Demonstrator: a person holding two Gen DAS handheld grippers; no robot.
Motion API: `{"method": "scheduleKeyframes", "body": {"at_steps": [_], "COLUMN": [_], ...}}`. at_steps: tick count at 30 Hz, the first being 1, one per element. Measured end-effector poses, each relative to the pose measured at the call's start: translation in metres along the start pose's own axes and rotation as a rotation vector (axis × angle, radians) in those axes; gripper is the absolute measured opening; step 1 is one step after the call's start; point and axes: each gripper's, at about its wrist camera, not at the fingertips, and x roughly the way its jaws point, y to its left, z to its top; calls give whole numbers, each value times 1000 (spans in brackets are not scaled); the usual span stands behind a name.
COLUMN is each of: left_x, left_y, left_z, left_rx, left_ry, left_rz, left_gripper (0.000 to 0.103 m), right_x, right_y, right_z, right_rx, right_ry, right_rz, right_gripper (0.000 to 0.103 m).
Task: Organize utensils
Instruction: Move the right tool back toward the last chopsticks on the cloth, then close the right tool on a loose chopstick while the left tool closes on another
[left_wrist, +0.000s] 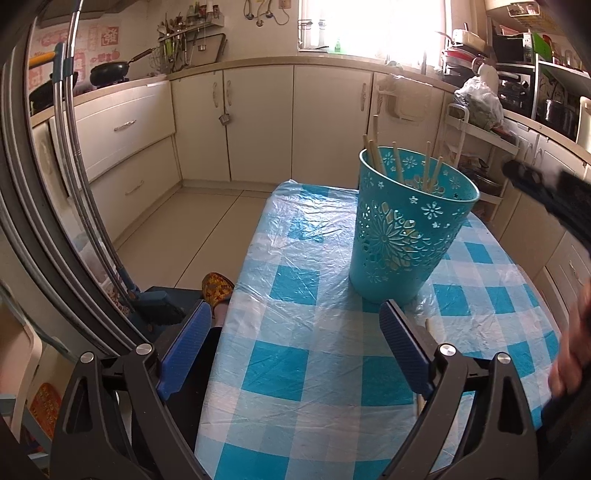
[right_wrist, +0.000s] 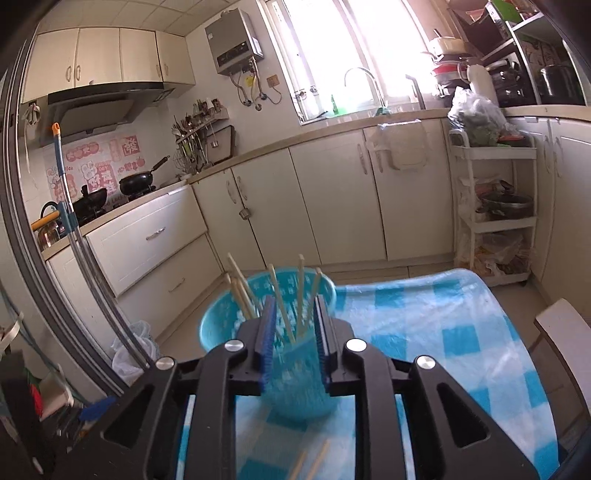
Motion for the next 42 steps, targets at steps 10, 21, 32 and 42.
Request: {"method": "scheduleKeyframes", "body": {"at_steps": [10,21,32,42], "left_x": [-9,-8,12,59], "left_y": [-4,6,-22,-90], "left_z": [-7,-21,-30,-42], "left_rx": [17,14,86,198], "left_ry": [10,54,141,258], "left_rz": [-15,13,-59,-164], "left_gripper": [90,91,92,84], "right_x": [13,67,57,25], "right_y": [-6,4,-10,-50], "right_z": [-82,-119,-125,-126], "right_rx": [6,-26,-113,-65], "right_ry": [303,457,494,489], "right_rz": [-53,-102,-115,-84], "right_gripper": [24,22,8,8]}}
